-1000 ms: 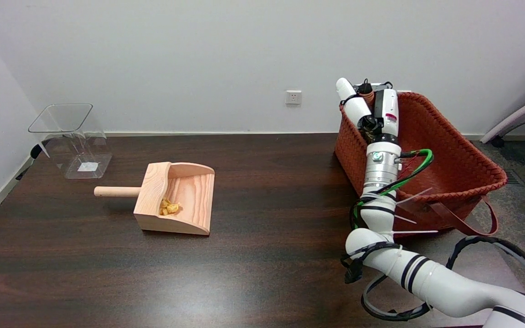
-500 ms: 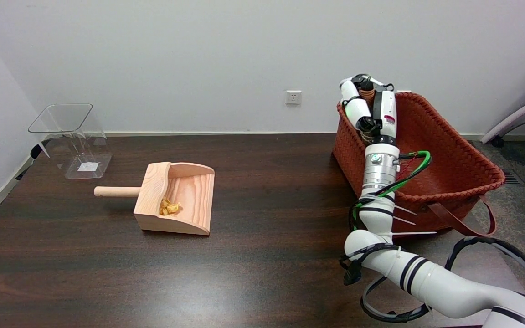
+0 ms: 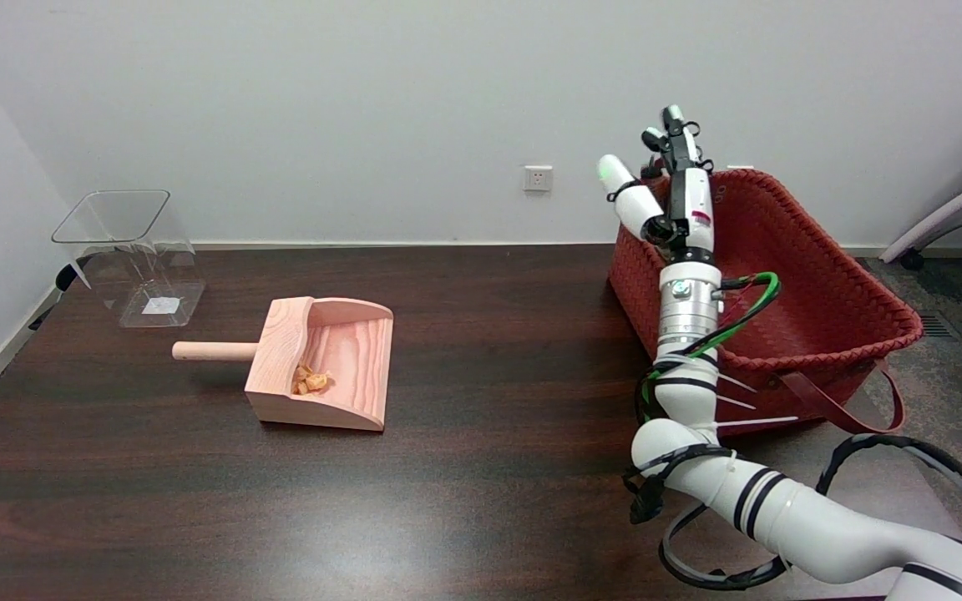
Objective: Place the broom into the brown storage basket.
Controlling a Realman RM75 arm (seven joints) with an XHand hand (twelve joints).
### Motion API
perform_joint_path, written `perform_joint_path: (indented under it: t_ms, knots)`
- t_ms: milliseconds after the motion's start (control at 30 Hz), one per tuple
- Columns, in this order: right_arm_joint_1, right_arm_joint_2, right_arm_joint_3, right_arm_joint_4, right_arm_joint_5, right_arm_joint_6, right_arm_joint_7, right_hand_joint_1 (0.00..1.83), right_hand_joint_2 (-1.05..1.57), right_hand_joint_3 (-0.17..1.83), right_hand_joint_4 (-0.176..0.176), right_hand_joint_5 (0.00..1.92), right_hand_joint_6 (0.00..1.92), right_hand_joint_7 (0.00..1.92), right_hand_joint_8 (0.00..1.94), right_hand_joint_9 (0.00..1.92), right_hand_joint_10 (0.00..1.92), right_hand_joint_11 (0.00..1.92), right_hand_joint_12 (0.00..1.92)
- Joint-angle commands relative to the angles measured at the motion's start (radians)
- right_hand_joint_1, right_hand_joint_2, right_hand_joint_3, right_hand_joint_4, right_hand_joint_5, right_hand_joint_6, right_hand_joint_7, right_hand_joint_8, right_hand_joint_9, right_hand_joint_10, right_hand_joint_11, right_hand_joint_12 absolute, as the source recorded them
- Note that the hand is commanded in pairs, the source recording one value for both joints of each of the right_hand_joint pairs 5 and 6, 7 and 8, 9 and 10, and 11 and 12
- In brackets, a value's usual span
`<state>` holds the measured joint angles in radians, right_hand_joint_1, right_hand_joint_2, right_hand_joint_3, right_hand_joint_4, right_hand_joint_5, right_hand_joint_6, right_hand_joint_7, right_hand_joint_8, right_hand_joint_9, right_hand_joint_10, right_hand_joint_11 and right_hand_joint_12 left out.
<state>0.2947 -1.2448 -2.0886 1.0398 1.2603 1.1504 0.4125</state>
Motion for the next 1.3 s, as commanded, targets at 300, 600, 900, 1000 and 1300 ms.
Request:
perform_joint_path:
  t_ms: [300, 600, 900, 1000, 1300]
  knots:
    - [-0.095, 0.045, 0.138, 0.289, 0.063, -0.212, -0.267, 0.55, 1.05, 0.39, 0.0, 0.0, 0.0, 0.13, 0.13, 0.0, 0.0, 0.0, 0.0]
    - [-0.202, 0.063, 0.247, 0.441, 0.07, -0.216, -0.354, 0.48, 1.04, 0.67, 0.0, 0.0, 0.0, 0.13, 0.13, 0.0, 0.0, 0.0, 0.0]
    - [-0.292, 0.089, 0.309, 0.511, 0.097, -0.143, -0.352, 0.48, 1.06, 0.39, 0.0, 0.0, 0.0, 0.15, 0.15, 0.0, 0.0, 0.0, 0.0]
    - [-0.301, 0.103, 0.309, 0.518, 0.097, -0.083, -0.352, 0.5, 1.04, 0.22, 0.0, 0.0, 0.0, 0.16, 0.16, 0.0, 0.0, 0.0, 0.0]
    - [-0.333, 0.175, 0.312, 0.52, 0.131, 0.014, -0.302, 0.67, 0.94, -0.17, 0.0, 0.0, 0.0, 0.19, 0.19, 0.0, 0.0, 0.0, 0.0]
